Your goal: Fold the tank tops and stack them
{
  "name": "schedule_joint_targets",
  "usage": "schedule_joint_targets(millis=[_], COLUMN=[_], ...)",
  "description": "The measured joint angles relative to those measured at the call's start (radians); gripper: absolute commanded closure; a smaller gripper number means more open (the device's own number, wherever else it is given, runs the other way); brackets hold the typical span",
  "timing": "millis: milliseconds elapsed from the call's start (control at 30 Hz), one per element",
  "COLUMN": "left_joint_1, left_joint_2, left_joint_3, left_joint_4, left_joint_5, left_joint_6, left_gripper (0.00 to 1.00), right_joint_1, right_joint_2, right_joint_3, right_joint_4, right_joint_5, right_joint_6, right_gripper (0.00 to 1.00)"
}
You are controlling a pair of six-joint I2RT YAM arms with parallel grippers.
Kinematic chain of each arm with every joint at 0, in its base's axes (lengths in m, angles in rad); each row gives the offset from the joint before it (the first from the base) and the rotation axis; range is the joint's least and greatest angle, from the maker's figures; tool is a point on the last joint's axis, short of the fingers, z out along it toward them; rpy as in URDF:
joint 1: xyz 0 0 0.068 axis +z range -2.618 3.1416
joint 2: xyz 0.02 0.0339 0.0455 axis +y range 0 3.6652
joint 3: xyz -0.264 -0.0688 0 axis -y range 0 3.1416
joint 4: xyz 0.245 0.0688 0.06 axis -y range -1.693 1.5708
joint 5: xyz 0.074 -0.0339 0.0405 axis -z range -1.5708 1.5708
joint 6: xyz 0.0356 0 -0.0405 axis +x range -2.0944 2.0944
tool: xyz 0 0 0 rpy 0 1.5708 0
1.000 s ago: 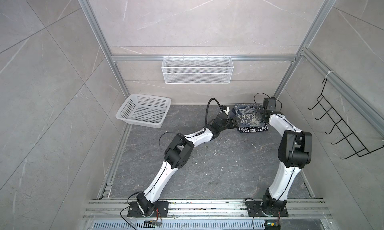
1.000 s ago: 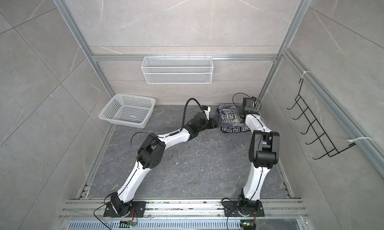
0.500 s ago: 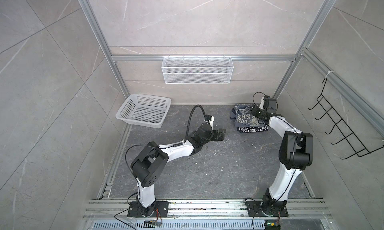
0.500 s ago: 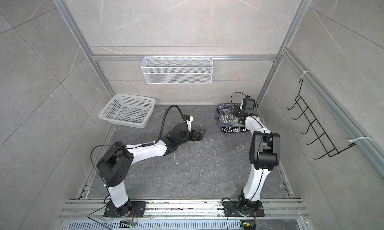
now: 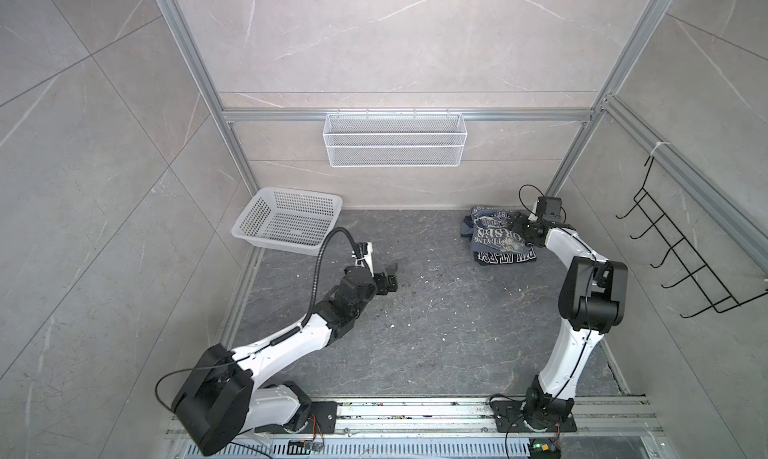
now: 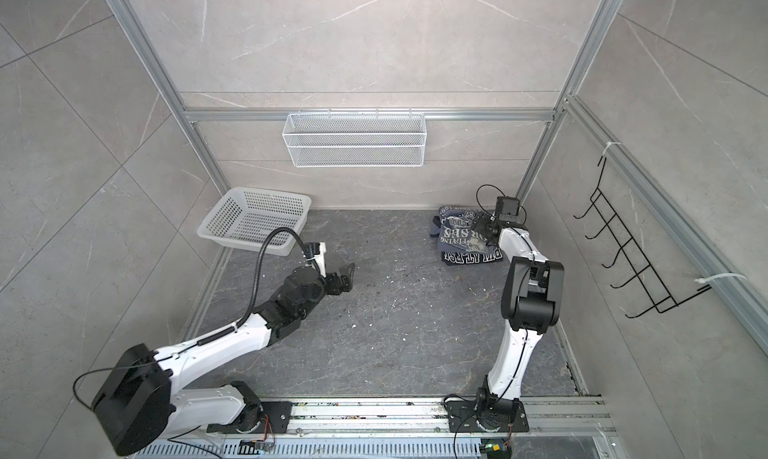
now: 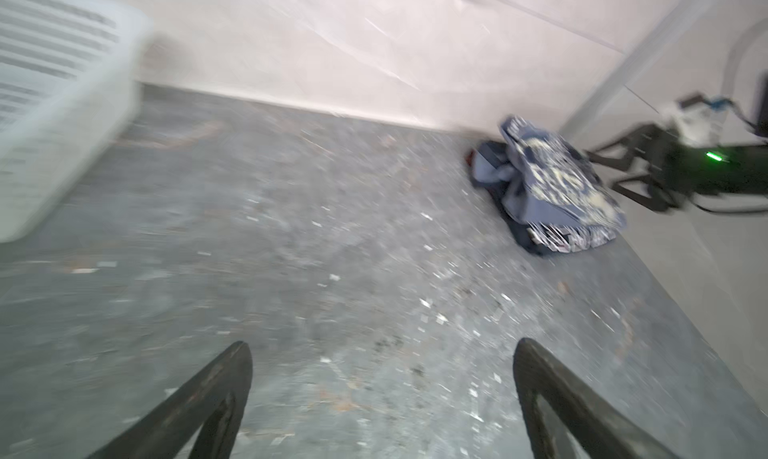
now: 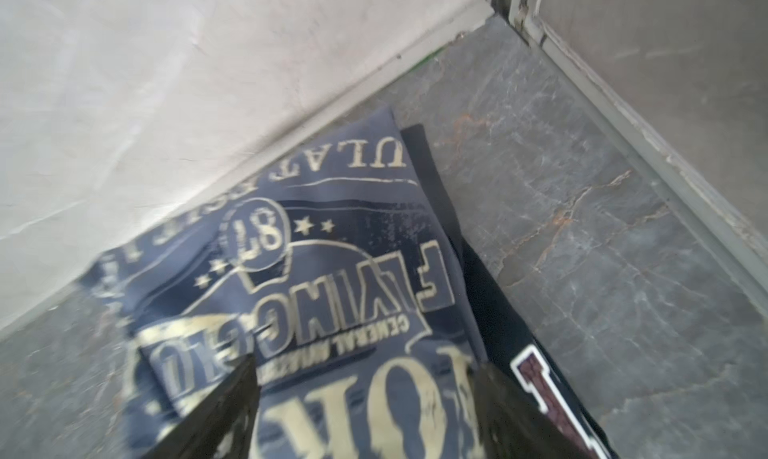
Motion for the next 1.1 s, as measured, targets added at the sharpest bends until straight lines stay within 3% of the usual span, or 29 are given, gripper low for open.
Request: schedule_joint_targets(millis=[133,200,267,400,533,733,933,1100], left_joint_1=[0.040,0.053,0.077,0.249,0.414,0.485,0.528,0.657], left_joint_2=[-0.124,-0.164,-0.185,-0.168,-0.052,0.138,0.219,0.314], left_joint_3=[-0.070,-0.105,-0.135,-0.200,-0.264,-0.331,-0.374,-0.395], left_joint_4=[-0.029,-0.030,-0.027,-0.011,0.069,0.240,0.498,0.605], left_joint_5=[-0.129,-0.206,-0.262,-0.295,-0.256,-0.089,0.013,0.115], left_joint_6=[0.085,0.147,0.206,0.292,0.352,0.444,0.516,0.498], left_gripper=[0.00,0.00,0.00,0.00,0.00,0.00,0.01,0.00], right_joint_1=[0.000,0.001,0.008,0.091,0.234,0.289,0.300,0.303], right_joint_2=[-0.148,-0.235,-0.328,-0.509,-0.595,-0.602,-0.519,-0.484], right_joint_3=[-0.145,-0.249,-0.369,-0.642,-0.877,-1.154,-1.216,-1.253], right_joint_4=[0.034,0.065,0.107,0.250,0.422,0.709,1.016,1.132], right_joint_5=[-0.013,-0.012,0.005,0.107,0.209,0.259,0.230,0.246], right_joint_6=[0.000,-0.003,-0.011,-0.077,-0.178,-0.283,-0.345,-0.357], right_gripper=[0.15,0.02,0.01,0.01,0.01,0.01,0.01,0.01])
